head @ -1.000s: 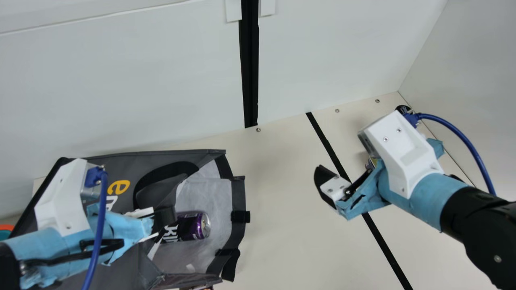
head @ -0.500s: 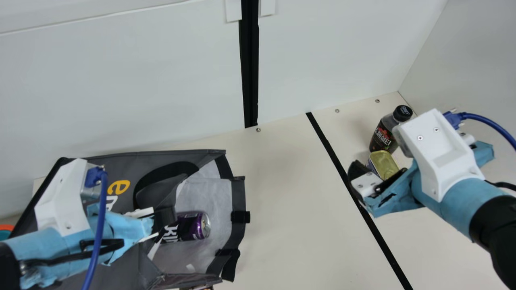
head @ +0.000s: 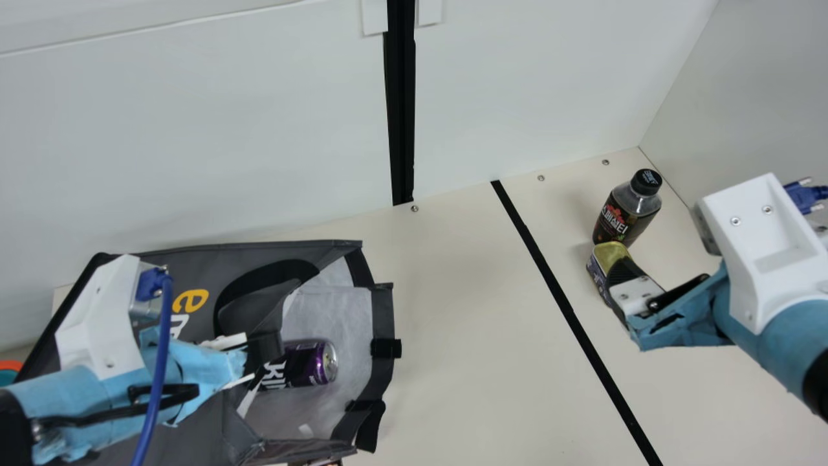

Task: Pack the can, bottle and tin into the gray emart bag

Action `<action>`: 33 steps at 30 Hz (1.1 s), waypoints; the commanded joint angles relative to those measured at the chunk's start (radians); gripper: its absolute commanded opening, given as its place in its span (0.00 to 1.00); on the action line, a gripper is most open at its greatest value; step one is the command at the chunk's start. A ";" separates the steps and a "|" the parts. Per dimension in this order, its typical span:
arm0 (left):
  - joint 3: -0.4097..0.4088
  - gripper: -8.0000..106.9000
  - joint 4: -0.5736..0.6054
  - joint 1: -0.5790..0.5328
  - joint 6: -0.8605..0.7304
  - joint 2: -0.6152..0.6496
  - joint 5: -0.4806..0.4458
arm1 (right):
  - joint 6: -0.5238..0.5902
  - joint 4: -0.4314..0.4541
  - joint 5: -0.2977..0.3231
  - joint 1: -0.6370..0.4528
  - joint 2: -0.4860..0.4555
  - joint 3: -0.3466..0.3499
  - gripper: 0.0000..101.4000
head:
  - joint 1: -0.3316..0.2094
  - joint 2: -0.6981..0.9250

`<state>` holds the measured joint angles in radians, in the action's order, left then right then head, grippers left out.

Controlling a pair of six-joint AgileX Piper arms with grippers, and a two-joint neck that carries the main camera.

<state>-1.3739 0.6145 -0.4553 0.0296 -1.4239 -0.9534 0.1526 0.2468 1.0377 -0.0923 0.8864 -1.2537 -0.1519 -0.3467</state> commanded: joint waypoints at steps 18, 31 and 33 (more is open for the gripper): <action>0.000 0.16 0.000 0.000 0.000 0.000 0.000 | -0.052 0.046 0.069 -0.056 -0.085 -0.011 0.90 | -0.023 -0.002; 0.000 0.16 0.000 0.000 0.000 0.000 0.000 | -0.106 0.127 0.128 -0.057 -0.117 -0.020 0.90 | -0.023 -0.002; 0.000 0.16 0.000 0.000 0.000 0.000 0.000 | -0.115 0.144 0.142 -0.053 -0.117 -0.024 0.90 | -0.023 -0.002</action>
<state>-1.3739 0.6145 -0.4553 0.0296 -1.4239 -0.9534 0.0401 0.3817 1.1692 -0.1474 0.7687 -1.2751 -0.1519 -0.3482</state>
